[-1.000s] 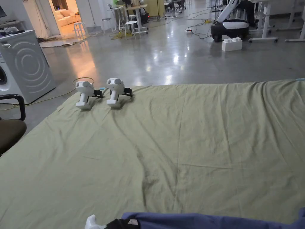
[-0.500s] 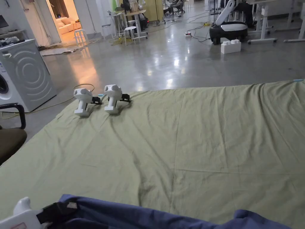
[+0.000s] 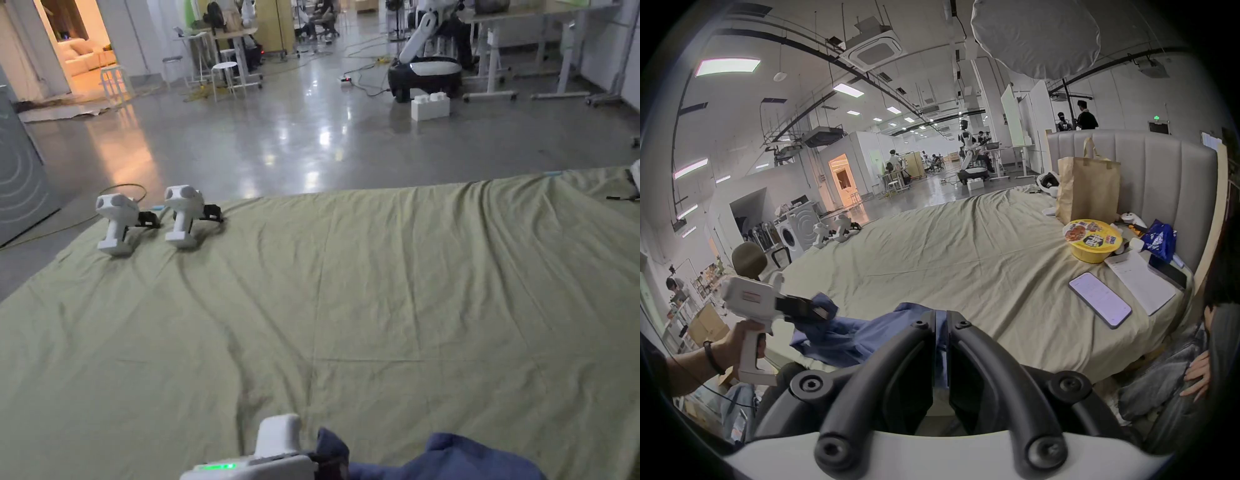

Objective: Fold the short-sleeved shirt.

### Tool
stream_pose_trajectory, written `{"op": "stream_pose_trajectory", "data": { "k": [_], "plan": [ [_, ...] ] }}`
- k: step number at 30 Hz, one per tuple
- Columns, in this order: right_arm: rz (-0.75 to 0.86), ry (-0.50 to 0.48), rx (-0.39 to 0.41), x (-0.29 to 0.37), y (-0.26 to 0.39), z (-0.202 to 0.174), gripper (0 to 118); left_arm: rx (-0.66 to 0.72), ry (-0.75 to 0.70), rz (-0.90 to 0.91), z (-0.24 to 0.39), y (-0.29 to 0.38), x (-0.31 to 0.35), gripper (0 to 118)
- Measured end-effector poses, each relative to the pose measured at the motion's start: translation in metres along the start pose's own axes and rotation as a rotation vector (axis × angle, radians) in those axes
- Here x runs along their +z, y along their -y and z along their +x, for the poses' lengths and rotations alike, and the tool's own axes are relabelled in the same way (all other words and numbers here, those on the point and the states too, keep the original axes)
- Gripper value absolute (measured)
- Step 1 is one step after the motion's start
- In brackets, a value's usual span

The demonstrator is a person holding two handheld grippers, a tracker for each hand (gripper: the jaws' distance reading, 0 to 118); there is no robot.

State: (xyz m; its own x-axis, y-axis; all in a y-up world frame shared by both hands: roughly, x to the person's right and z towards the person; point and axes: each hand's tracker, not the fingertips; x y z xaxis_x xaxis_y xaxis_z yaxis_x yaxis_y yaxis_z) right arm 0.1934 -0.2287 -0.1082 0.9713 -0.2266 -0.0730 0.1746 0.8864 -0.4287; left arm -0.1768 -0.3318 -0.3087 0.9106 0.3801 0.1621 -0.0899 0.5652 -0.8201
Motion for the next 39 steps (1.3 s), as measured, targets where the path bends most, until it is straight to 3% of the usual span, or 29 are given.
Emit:
{"op": "stream_pose_trajectory", "data": {
  "k": [3,4,6,7,9,10,12,13,14,18,21,24,29,30,31,32,34,39],
  "plan": [
    [0.003,0.022,0.000,0.009,0.005,0.008,8,-0.031,-0.067,-0.089,0.004,0.004,-0.029,16],
    [0.006,0.022,-0.011,0.009,0.008,0.013,8,-0.031,-0.053,-0.098,0.003,0.003,-0.031,23],
    [-0.001,0.023,-0.050,0.009,0.012,0.020,8,0.043,0.072,-0.070,-0.006,0.002,-0.014,88],
    [-0.007,0.022,-0.065,0.008,0.014,0.022,8,0.078,0.127,0.004,-0.005,-0.003,0.004,102],
    [-0.013,0.020,-0.084,0.002,0.019,0.026,8,0.122,0.122,0.146,-0.014,-0.009,0.036,100],
    [-0.017,0.019,-0.091,0.000,0.020,0.027,8,0.132,0.108,0.199,-0.020,-0.010,0.047,92],
    [-0.030,0.009,-0.097,-0.004,0.020,0.028,8,0.189,0.061,0.253,-0.032,-0.011,0.063,53],
    [-0.035,0.007,-0.093,-0.004,0.020,0.027,8,0.226,0.053,0.243,-0.038,-0.008,0.060,10],
    [-0.036,0.003,-0.085,-0.004,0.020,0.026,8,0.267,0.075,0.222,-0.044,-0.004,0.054,3],
    [-0.039,-0.002,-0.071,0.000,0.020,0.024,8,0.310,0.243,0.026,-0.036,0.024,-0.001,3],
    [-0.046,0.017,-0.057,0.005,0.021,0.024,8,0.283,0.204,-0.111,-0.018,0.044,-0.053,3],
    [-0.048,0.035,-0.051,0.011,0.021,0.020,8,0.225,0.174,-0.082,-0.006,0.052,-0.066,2],
    [-0.079,0.035,-0.101,-0.001,0.025,0.025,8,0.251,0.201,-0.047,-0.022,0.029,-0.028,5],
    [-0.080,0.031,-0.104,-0.003,0.024,0.025,8,0.253,0.206,0.022,-0.028,0.025,-0.010,25],
    [-0.077,0.027,-0.104,-0.004,0.024,0.023,8,0.262,0.226,0.064,-0.040,0.020,0.008,69],
    [-0.073,0.017,-0.108,-0.007,0.024,0.022,8,0.280,0.255,0.101,-0.052,0.016,0.024,77],
    [-0.080,-0.024,-0.130,-0.015,0.025,0.020,8,0.335,0.267,0.118,-0.080,0.009,0.050,84],
    [-0.118,-0.064,-0.145,-0.038,0.031,0.007,8,0.499,0.137,0.200,-0.148,0.015,0.084,84]
  ]
}}
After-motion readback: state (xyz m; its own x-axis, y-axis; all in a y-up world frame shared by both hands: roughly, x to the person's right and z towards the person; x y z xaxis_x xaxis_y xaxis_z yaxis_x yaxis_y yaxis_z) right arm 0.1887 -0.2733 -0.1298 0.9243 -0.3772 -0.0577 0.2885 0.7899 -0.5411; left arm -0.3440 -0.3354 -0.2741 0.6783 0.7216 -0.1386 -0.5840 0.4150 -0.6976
